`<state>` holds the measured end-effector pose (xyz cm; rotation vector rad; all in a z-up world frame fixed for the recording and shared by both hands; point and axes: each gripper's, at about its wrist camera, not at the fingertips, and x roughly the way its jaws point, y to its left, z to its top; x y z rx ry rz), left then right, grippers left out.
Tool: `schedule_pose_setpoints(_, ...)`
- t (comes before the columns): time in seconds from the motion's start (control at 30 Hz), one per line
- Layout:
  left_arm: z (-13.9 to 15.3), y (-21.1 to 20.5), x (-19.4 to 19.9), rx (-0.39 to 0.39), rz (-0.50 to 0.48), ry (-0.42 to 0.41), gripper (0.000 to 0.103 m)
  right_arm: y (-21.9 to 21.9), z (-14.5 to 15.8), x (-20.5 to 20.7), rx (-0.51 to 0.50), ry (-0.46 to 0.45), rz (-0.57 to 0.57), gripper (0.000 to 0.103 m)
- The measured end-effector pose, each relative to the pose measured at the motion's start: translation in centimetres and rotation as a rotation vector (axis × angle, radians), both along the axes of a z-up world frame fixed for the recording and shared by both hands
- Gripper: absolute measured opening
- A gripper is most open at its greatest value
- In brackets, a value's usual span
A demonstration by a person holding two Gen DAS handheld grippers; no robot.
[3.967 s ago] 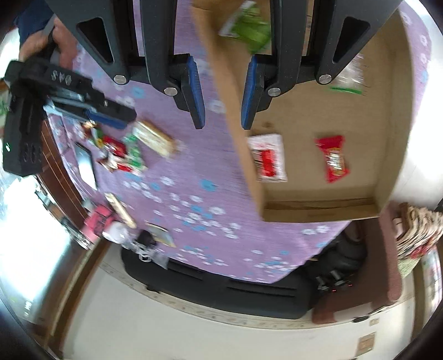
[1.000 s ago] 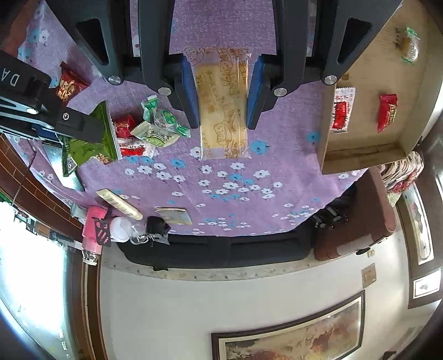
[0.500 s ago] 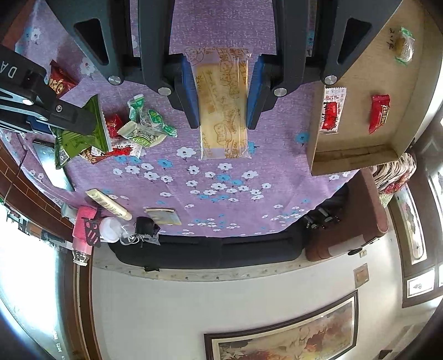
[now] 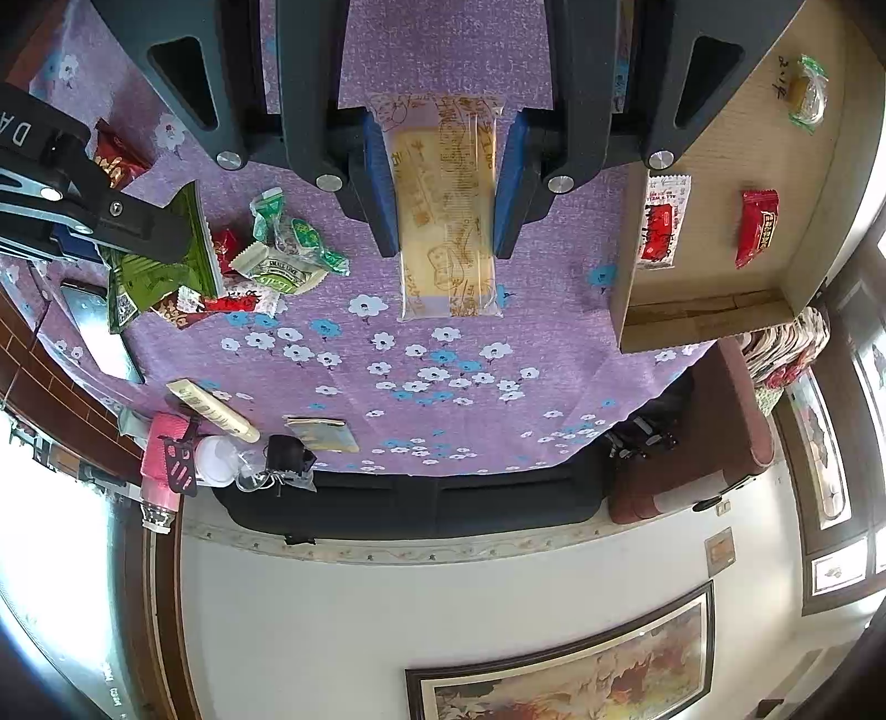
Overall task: Organize snacks
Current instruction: 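Lift biscuit packet with left gripper while right lifts green packet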
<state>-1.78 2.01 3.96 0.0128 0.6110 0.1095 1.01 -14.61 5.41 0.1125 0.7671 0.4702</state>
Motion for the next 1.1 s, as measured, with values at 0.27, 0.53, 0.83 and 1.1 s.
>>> schedule_pose_setpoints(0.27,-0.10,0.19,0.17,-0.005,0.009,0.008,0.035,-0.04,-0.32,0.22,0.011,0.017,0.008,0.028)
schedule_pose_setpoints(0.53,-0.15,0.14,0.22,-0.002,0.008,0.009,0.035,0.02,-0.59,0.42,0.013,0.025,0.015,0.028)
schedule_pose_setpoints(0.83,-0.12,0.04,0.23,-0.001,0.001,0.013,0.035,0.06,-0.63,0.49,0.014,0.030,0.016,0.028)
schedule_pose_setpoints(1.1,-0.06,-0.05,0.22,-0.003,0.003,0.012,0.035,0.30,-0.67,0.41,0.010,0.027,0.022,0.028)
